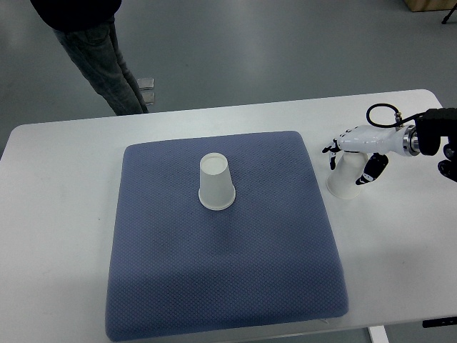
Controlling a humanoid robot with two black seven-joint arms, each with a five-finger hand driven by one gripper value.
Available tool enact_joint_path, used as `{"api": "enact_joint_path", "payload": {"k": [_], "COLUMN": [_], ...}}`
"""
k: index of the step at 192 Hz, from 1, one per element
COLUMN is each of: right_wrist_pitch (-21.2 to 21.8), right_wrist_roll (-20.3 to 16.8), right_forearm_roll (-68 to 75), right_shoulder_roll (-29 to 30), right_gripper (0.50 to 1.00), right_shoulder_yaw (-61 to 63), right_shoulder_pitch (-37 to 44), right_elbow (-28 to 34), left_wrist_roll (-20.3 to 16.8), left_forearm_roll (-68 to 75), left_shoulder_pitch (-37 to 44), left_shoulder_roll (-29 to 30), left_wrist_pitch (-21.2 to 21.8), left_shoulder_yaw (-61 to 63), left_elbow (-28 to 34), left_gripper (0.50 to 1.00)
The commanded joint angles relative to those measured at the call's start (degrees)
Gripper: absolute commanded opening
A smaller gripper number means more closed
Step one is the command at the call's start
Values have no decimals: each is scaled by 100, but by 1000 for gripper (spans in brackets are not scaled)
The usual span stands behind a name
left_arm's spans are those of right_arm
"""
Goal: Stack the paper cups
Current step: 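Lower the right hand and close its fingers around the white cup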
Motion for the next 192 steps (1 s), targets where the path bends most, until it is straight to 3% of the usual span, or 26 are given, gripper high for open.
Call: {"api": "enact_joint_path", "payload": {"k": [1,75,145,171,192], "right_wrist_pitch": [-59,-208,-200,-199,-173], "right_wrist_roll": [9,9,9,9,9], "right_forearm_roll": [-5,-13,-22,-22,-13], "right_shoulder_roll": [17,52,131,131,122], "right_gripper": [879,823,660,635,574], "right_shoulder_yaw": [-8,-158,-167,-228,-237], "right_shoulder_pitch": [-55,-108,-117,-99,-99], "right_elbow": [-35,-185,-272,-272,-272], "left_wrist_roll": [0,0,0,0,0], "left_forearm_roll": [0,0,0,0,0], "left_shoulder_pitch": [0,0,0,0,0], "left_shoulder_roll": [0,0,0,0,0], "left_wrist_pitch": [0,0,-1,0,0], "left_shoulder_yaw": [0,0,0,0,0], "left_elbow": [-1,-1,-1,-1,-1], "left_gripper": [1000,1000,1000,1000,1000]}}
